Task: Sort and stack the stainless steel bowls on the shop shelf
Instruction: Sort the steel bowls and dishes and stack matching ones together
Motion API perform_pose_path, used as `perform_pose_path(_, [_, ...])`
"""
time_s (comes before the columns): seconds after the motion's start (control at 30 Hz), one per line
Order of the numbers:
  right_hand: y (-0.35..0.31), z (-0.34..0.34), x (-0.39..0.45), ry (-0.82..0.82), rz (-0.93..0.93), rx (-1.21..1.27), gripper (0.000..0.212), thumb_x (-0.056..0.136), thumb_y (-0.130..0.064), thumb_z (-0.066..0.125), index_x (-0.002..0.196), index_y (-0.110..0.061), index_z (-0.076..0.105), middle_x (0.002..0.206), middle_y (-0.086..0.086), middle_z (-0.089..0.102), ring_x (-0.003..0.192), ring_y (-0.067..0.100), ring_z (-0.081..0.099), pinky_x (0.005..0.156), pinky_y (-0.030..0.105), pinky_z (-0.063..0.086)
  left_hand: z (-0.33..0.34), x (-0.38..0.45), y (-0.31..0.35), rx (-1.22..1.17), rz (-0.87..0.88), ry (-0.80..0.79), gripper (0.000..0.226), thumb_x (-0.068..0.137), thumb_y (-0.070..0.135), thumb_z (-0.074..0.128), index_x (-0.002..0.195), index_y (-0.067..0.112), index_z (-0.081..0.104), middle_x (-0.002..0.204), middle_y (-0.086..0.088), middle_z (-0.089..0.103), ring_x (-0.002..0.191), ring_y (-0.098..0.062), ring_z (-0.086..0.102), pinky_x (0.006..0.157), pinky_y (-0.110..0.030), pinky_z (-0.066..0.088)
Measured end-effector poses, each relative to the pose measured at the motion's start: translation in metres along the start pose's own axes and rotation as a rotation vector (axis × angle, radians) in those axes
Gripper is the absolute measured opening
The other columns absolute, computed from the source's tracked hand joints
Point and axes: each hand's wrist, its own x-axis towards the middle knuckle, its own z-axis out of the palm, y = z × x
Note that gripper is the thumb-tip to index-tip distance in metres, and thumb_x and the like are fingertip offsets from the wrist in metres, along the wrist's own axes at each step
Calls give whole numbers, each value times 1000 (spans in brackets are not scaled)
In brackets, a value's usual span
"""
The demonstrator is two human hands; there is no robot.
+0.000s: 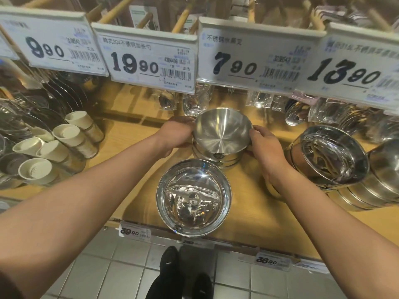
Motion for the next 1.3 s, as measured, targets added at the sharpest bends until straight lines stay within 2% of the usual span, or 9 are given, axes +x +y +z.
perform_pose_path(0.23, [-4,2,5,-12,-78,-15,40,99,-20,48,135,-26,64,115,-5,73,107,15,68,97,38,57,3,-2,1,-24,10,41,20,97,7,57,110,3,71,103,-12,69,89,-21,65,86,-43,62])
perform_pose_path(0.4, [-8,2,6,-15,-59,-24,37,100,-19,49,131,-25,67,105,-8,75,92,3,68,61,7,50,2,-3,-3,-52,-2,42,17,97,8,61,111,0,69,113,-17,69,93,-22,64,72,-32,62])
perform_pose_path(0.6, [-6,0,5,-1,-21,-37,37,99,-24,53,134,-24,65,98,-7,75,87,8,70,62,11,54,0,-1,-2,-38,19,39,22,98,9,60,116,2,69,118,-16,69,97,-21,65,67,-27,59])
perform_pose_path(0.7, [-5,-1,6,-12,-15,-57,38,99,-26,53,135,-22,64,107,-2,75,99,17,71,85,25,59,0,0,0,-18,27,33,23,98,11,59,117,4,69,118,-14,69,99,-20,65,67,-25,57])
perform_pose_path(0.8, [-7,-2,5,-11,-20,-63,38,99,-29,55,135,-23,65,110,-3,75,100,14,70,88,29,58,-1,-1,1,-30,20,27,24,100,11,58,121,5,67,121,-13,68,105,-23,66,68,-25,57])
perform_pose_path(0.9, [-4,-1,5,-29,-7,-78,39,98,-31,56,137,-25,63,114,-5,73,104,13,68,87,26,56,-2,-4,0,-57,-24,17,24,100,13,58,123,12,65,116,-10,71,94,-20,68,65,-26,58])
perform_pose_path(1.07, [-5,-7,-3,-17,41,-88,51,96,-29,51,146,-16,52,125,0,63,119,25,62,107,43,49,-9,-13,3,-152,-86,-28,31,99,11,60,129,9,58,110,-9,71,85,-14,68,54,-20,55])
perform_pose_path(1.2, [-9,-7,-30,-66,40,-67,31,95,-33,51,115,-20,70,107,-1,71,106,20,65,101,45,51,-21,-30,5,-129,-65,-4,21,100,17,59,119,12,63,109,-3,69,100,-18,65,61,-27,58])
perform_pose_path(1.3, [-13,-7,-57,-116,33,-32,22,99,-34,48,101,-25,68,98,-5,68,94,16,60,97,46,51,-29,-53,-1,-104,-65,6,21,103,21,54,121,13,64,113,-3,66,106,-19,62,75,-32,59])
